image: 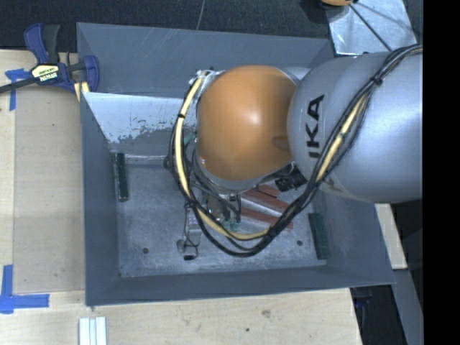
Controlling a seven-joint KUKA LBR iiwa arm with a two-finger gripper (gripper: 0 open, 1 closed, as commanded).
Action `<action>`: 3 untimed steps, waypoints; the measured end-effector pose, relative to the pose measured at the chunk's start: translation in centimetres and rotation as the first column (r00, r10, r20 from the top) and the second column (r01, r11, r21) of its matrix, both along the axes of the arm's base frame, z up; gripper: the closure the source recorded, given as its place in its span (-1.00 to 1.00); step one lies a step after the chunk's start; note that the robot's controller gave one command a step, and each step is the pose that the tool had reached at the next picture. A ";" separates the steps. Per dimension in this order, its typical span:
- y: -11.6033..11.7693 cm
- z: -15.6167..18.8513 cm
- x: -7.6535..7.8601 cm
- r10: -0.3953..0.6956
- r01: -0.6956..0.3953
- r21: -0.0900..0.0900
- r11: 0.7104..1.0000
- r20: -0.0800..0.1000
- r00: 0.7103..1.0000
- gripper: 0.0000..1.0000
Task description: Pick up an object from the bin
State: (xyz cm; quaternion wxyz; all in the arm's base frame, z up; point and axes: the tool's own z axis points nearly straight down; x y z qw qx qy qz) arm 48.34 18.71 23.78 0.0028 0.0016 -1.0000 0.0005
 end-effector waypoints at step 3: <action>-4.6 2.7 1.2 -0.062 0.062 0.005 0.998 0.018 0.998 -1.00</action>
Offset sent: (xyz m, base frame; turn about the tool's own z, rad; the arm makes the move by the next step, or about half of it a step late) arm 0.0169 -0.0567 0.1129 0.0264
